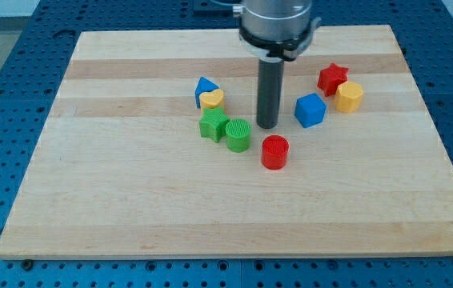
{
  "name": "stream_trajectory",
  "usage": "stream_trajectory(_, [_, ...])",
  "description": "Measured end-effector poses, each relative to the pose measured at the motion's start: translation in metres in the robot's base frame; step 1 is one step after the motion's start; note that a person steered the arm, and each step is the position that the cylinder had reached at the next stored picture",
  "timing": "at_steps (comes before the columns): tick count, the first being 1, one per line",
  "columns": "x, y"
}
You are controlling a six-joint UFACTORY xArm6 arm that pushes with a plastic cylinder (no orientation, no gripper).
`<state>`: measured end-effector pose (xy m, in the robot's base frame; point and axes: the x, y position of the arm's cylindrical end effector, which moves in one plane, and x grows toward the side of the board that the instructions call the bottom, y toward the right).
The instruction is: Slide the blue cube below the yellow hexagon
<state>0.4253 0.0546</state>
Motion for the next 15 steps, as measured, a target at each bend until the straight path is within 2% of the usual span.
stream_trajectory(1, [0.0,-0.001])
stream_trajectory(2, [-0.018,-0.024])
stream_trajectory(4, [-0.034,0.008])
stream_trajectory(6, [-0.001,0.056])
stream_trajectory(8, [0.002,0.066])
stream_trajectory(10, [-0.047,0.064])
stream_trajectory(11, [-0.046,0.064])
stream_trajectory(13, [-0.009,0.089])
stream_trajectory(15, [0.008,0.081])
